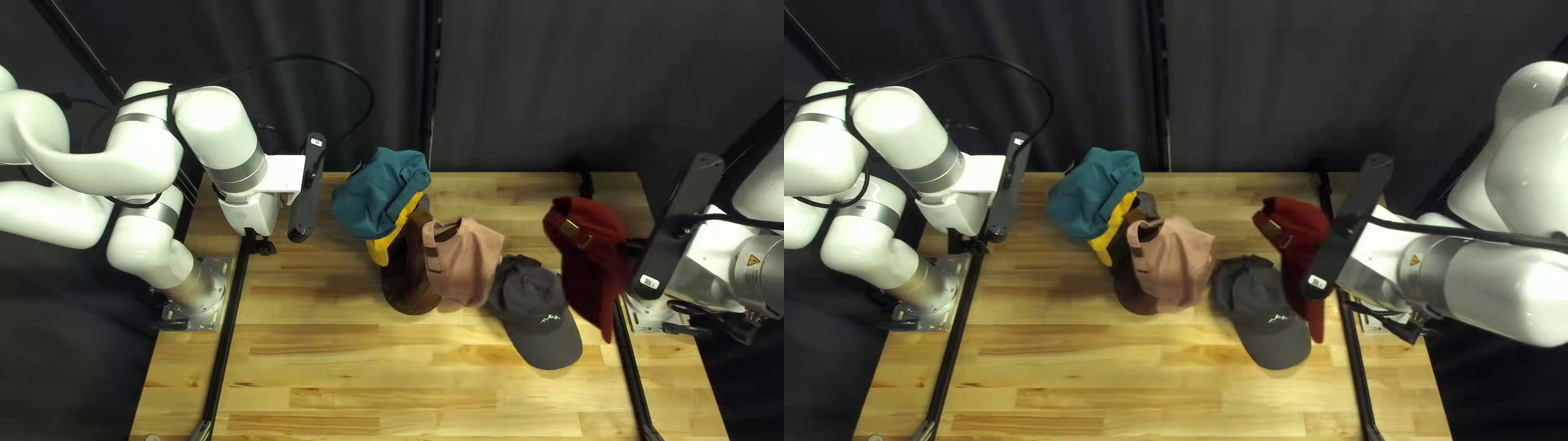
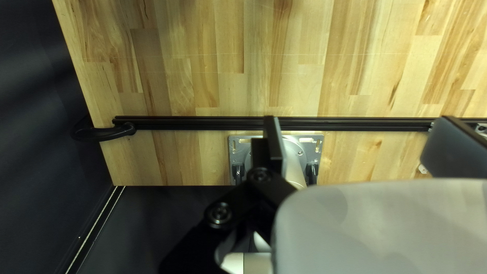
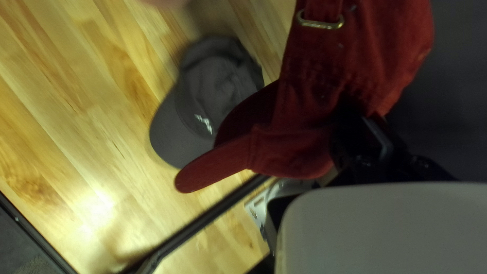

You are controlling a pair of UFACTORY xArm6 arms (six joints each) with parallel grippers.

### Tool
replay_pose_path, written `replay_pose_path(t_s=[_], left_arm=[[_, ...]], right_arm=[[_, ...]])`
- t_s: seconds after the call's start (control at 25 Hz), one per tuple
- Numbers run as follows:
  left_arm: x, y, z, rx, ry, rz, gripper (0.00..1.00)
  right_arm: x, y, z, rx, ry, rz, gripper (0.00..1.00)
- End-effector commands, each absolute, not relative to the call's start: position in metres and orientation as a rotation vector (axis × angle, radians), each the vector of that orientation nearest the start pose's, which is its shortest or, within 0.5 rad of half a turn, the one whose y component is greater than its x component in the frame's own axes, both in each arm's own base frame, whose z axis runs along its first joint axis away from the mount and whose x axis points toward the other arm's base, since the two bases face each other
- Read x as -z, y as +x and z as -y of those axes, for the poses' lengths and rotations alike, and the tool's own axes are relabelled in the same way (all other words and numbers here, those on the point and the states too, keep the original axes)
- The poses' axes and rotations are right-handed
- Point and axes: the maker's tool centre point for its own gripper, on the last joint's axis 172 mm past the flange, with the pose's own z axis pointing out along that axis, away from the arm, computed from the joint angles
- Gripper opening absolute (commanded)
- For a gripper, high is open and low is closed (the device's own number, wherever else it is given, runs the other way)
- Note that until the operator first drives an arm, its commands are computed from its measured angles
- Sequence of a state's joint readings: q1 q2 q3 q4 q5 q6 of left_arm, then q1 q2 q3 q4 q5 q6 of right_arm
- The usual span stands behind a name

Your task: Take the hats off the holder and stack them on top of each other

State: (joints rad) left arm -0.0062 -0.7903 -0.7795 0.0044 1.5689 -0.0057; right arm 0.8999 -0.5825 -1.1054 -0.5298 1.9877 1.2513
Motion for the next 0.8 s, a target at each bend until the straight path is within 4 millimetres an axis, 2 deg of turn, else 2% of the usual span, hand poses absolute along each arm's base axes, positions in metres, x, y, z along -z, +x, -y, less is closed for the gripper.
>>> replay_pose_path(t_s=[0.04,0.2,0.28,0.32,0.44,0.56,0.8], left_arm=[[-0.313,0.254,0.000,0.001,-3.137,-0.001,1.00],[-0.313,0.254,0.000,0.001,-3.137,-0.001,1.00],[-0.313,0.254,0.000,0.001,-3.137,-0.001,1.00],[-0.313,0.254,0.000,0.001,-3.137,-0.001,1.00],[-0.313,0.254,0.000,0.001,-3.137,-0.001,1.00],[-0.313,0.254,0.000,0.001,-3.137,-0.001,1.00],[-0.313,0.254,0.000,0.001,-3.137,-0.001,1.00]], right_arm=[[-0.398,0.222,-0.077,0.415,-3.486,-0.979,0.00],[-0.387,0.219,-0.081,0.310,-3.479,-1.016,0.00],[-0.379,0.221,-0.084,0.283,-3.469,-1.020,0.11],[-0.373,0.224,-0.086,0.274,-3.463,-1.018,1.00],[-0.363,0.229,-0.089,0.268,-3.446,-1.011,1.00],[-0.365,0.229,-0.088,0.274,-3.438,-1.008,1.00],[-0.393,0.243,-0.084,0.312,-3.460,-0.983,1.00]])
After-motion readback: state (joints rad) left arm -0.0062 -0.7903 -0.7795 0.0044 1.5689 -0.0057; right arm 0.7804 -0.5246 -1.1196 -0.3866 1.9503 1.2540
